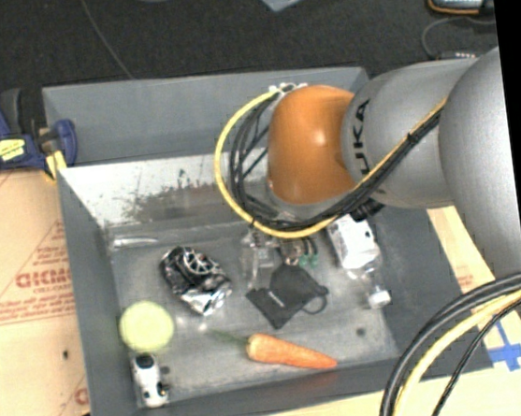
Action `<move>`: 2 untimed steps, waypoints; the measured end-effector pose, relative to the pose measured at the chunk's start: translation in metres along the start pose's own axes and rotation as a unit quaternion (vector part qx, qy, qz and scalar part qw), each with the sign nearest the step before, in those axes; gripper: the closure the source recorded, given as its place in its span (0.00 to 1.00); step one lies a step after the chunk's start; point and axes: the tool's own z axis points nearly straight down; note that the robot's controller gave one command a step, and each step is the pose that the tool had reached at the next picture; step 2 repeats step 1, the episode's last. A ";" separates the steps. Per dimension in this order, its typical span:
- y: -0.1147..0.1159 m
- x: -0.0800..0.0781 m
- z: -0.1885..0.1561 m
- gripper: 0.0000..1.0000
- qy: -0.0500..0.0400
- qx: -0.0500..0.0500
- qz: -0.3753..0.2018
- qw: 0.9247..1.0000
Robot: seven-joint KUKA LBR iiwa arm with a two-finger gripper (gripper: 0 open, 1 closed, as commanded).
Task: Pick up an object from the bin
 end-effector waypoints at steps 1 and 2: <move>0.000 -0.002 -0.020 1.00 -0.003 0.000 0.000 1.000; 0.000 -0.002 -0.020 1.00 -0.003 0.000 0.000 1.000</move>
Offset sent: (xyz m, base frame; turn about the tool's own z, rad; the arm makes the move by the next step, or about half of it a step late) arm -0.0001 0.0001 0.0644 0.0000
